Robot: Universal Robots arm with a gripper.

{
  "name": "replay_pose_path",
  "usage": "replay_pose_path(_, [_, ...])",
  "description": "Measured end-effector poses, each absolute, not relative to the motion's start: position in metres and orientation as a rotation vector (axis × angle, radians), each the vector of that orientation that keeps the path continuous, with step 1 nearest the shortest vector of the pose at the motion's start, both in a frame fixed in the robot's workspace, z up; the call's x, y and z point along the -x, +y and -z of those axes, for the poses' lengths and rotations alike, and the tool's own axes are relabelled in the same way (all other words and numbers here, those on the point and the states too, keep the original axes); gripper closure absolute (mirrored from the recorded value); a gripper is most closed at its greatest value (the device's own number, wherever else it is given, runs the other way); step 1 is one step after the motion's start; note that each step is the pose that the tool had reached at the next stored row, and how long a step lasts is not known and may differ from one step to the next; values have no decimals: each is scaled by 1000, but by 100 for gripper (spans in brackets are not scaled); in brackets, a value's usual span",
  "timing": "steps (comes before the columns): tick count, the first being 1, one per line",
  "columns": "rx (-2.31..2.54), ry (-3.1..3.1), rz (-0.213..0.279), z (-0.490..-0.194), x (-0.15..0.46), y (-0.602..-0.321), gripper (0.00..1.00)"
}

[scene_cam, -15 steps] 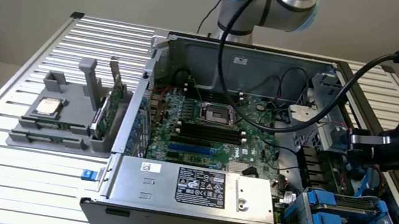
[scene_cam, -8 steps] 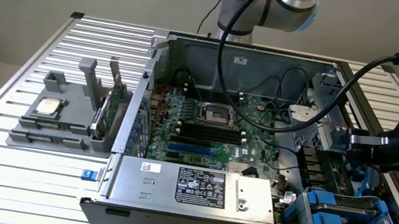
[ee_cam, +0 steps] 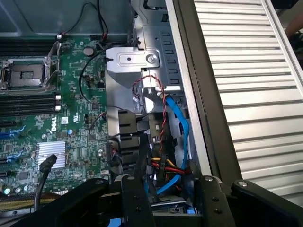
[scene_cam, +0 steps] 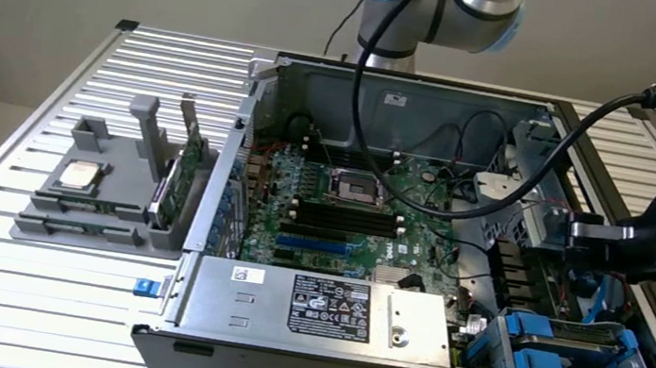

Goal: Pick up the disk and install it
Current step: 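Insert the disk into the insertion slot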

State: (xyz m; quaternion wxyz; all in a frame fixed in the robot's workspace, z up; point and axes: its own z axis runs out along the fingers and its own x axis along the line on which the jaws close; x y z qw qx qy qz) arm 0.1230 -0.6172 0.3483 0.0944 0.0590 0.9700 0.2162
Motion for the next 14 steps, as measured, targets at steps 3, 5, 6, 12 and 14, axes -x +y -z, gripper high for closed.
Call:
replay_pose_path(3, [-172,2868,-645,-348,-122,-619,40])
replay_pose_path(5, [-171,2866,-646,-348,-120,-620,40])
replay_pose_path(6, [-171,2865,-646,-348,-120,-621,40])
replay_pose_path(12, [-170,2860,-646,-348,-116,-626,50])
replay_pose_path(14, [-170,2858,-646,-348,-115,-627,50])
